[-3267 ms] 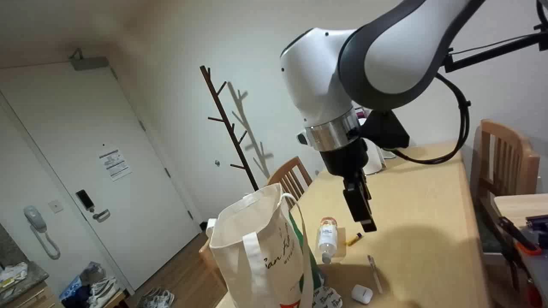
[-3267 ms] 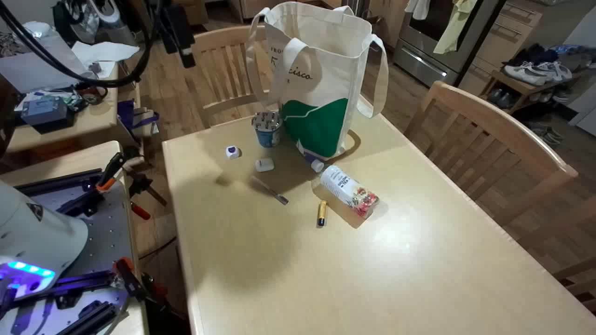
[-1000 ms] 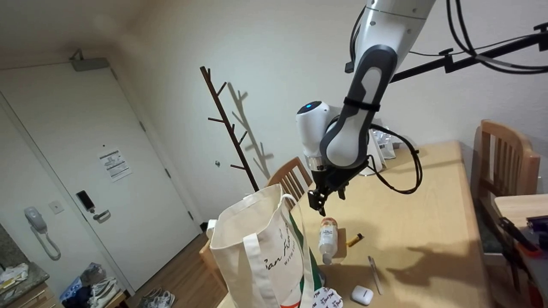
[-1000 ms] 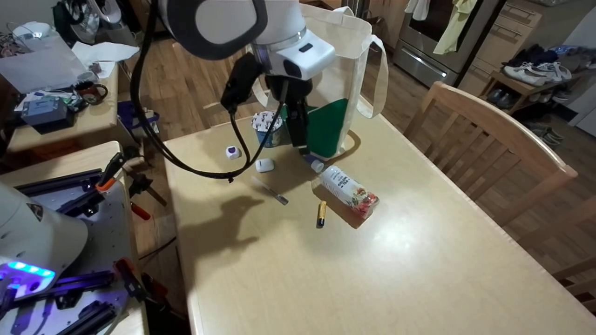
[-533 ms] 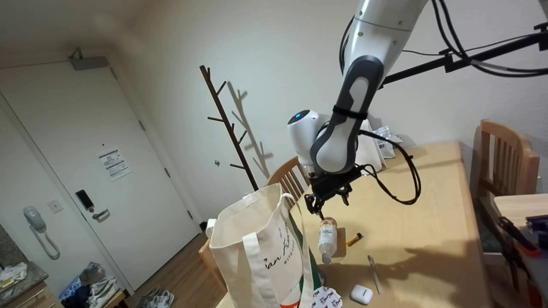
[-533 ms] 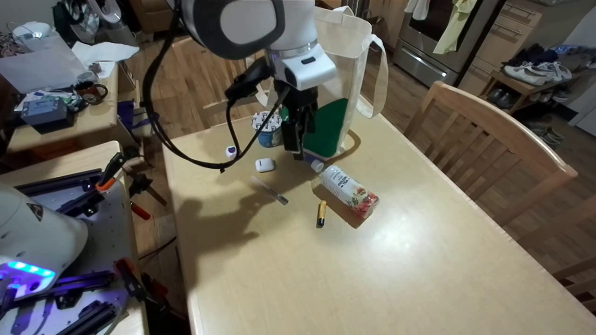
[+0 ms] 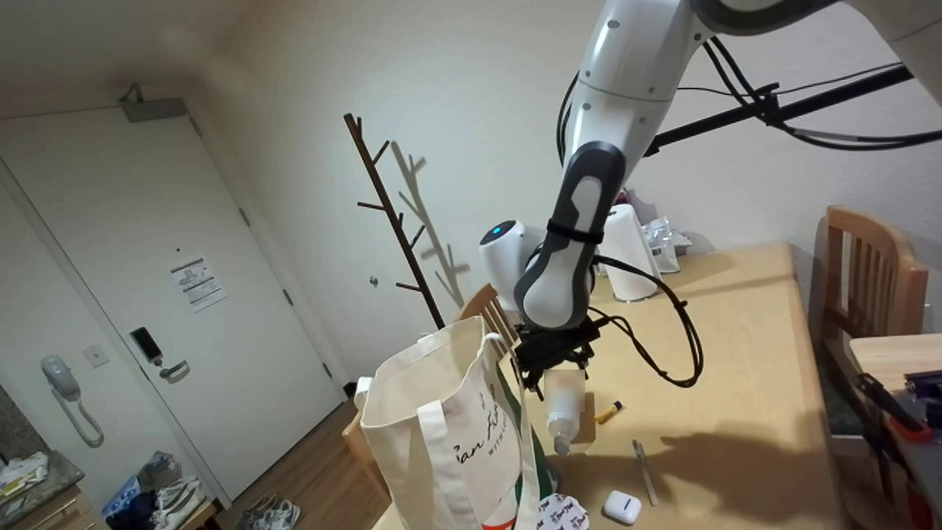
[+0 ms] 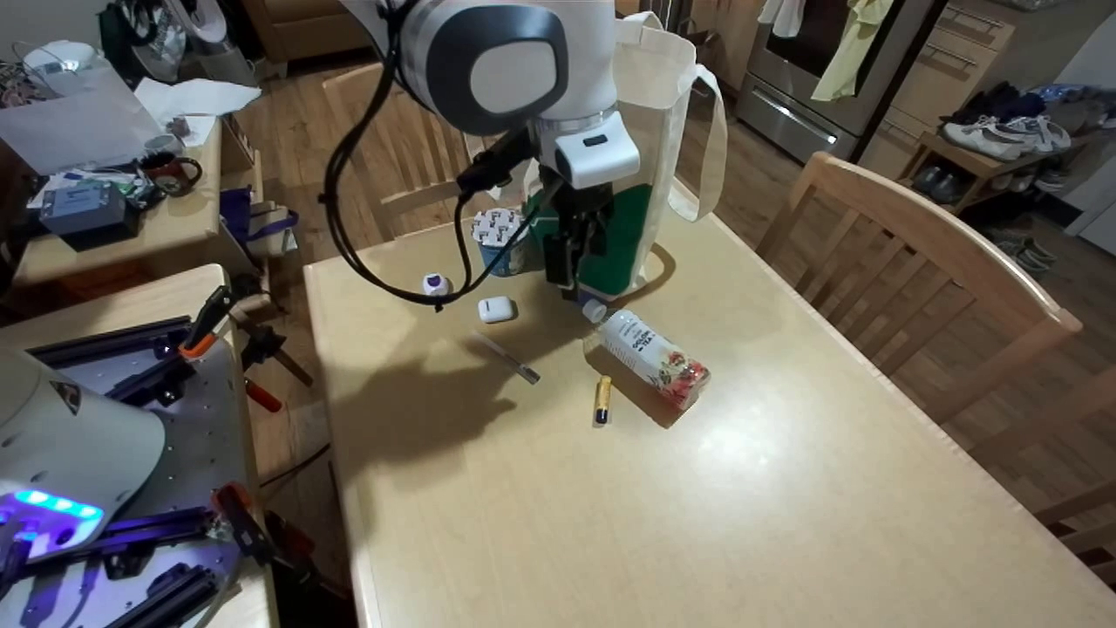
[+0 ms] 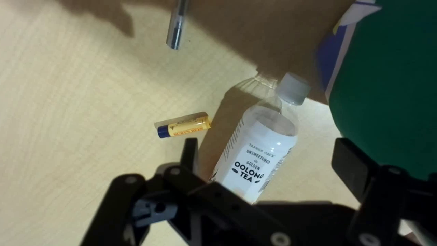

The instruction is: Put the bottle upright

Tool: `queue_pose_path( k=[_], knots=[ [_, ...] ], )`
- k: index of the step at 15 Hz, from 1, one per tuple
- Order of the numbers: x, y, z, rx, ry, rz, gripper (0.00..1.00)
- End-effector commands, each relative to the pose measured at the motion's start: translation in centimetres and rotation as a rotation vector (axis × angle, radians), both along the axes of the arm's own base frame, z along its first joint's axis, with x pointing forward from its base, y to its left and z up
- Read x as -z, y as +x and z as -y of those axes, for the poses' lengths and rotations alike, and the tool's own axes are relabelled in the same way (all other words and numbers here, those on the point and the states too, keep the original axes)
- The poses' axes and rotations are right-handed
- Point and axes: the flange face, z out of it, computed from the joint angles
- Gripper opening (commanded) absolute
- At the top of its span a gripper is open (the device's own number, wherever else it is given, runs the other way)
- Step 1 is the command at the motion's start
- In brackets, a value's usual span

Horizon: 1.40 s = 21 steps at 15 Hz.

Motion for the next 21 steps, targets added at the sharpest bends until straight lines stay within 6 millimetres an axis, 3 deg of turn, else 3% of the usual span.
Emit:
queue_pose_path(
  k=[1, 7, 10, 11, 15, 17, 21],
  knots=[
    [2.1, 2.0, 0.4, 0.025, 0.016, 0.049, 1.0],
    [6.4, 3.8, 1.9, 0.049, 0.064, 0.179, 1.0],
    [7.8, 4.8, 0.4, 0.053, 0.17, 0.222, 1.0],
    [7.3, 3.8, 0.9, 0.068, 0.122, 0.188, 1.0],
    [7.9, 4.5, 0.2, 0.06, 0.154, 0.201, 1.0],
    [7.7, 3.9, -0.2, 0.067, 0.145, 0.161, 1.0],
    [7.4, 3.0, -2.6, 0.062, 0.146, -0.014, 1.0]
  ],
)
